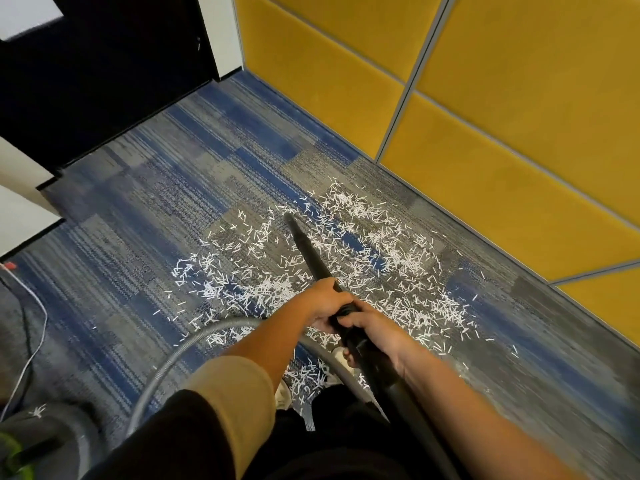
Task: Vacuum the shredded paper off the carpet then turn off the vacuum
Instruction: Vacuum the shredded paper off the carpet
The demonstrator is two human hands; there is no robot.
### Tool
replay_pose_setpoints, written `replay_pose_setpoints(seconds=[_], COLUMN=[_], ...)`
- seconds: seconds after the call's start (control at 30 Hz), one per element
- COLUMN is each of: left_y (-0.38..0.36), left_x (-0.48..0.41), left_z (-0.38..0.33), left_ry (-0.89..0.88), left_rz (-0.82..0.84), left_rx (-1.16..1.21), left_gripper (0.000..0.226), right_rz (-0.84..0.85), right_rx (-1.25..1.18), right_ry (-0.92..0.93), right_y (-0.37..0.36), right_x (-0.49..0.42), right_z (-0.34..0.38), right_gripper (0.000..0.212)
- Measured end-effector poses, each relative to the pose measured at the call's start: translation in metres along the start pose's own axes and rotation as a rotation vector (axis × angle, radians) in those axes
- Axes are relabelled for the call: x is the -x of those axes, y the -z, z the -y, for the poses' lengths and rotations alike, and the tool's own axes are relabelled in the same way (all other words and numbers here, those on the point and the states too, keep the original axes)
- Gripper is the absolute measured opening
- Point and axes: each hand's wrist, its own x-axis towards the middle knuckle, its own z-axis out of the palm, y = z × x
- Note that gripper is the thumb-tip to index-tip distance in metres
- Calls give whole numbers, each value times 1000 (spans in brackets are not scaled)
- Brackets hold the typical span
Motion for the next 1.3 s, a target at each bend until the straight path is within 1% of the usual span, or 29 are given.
replay_pose_setpoints(seconds=[0.17, 0.3, 0.4, 0.57, 0.77, 0.8, 0.9, 1.0, 1.07, 1.13, 1.2, 1.27, 1.3], left_y=[-1, -3, 1, 11, 11, 10, 5, 4, 5, 9, 13, 19, 22], left_x=[-11, -16, -16, -10, -8, -8, -11, -13, -12, -9, -6, -4, -3], left_z=[-7, -12, -12, -5, -8, -10, -16, -21, -22, -21, -18, -12, -9], left_ry=[-28, -30, -10, 22, -11, -29, -73, -83, -81, -75, -54, -34, -16], left_rz=[-34, -51, -50, -57, -94, -102, -126, -128, -123, -124, -123, -123, -126], left_rx=[-4, -16, -4, 50, 21, 13, -10, 7, 8, 22, 35, 64, 86], left_gripper=[27, 22, 23, 25, 27, 29, 46, 50, 46, 34, 31, 10, 15], right_rz=[-15, -21, -6, 19, 5, -1, -15, -20, -7, 8, 30, 42, 51], right_rx=[3, 12, 37, 52, 68, 63, 55, 58, 56, 69, 80, 82, 88], right_ry=[16, 12, 4, -21, 9, 20, 39, 49, 51, 40, 27, 1, -13], right_y=[7, 12, 11, 3, 2, 3, 8, 12, 12, 9, 5, -1, -4], right_x=[-4, -7, -9, -15, -17, -16, -17, -18, -19, -20, -23, -26, -27], right_z=[11, 16, 17, 16, 18, 20, 24, 28, 30, 31, 30, 28, 27], right_gripper=[26, 27, 32, 31, 37, 37, 38, 36, 33, 29, 27, 25, 24])
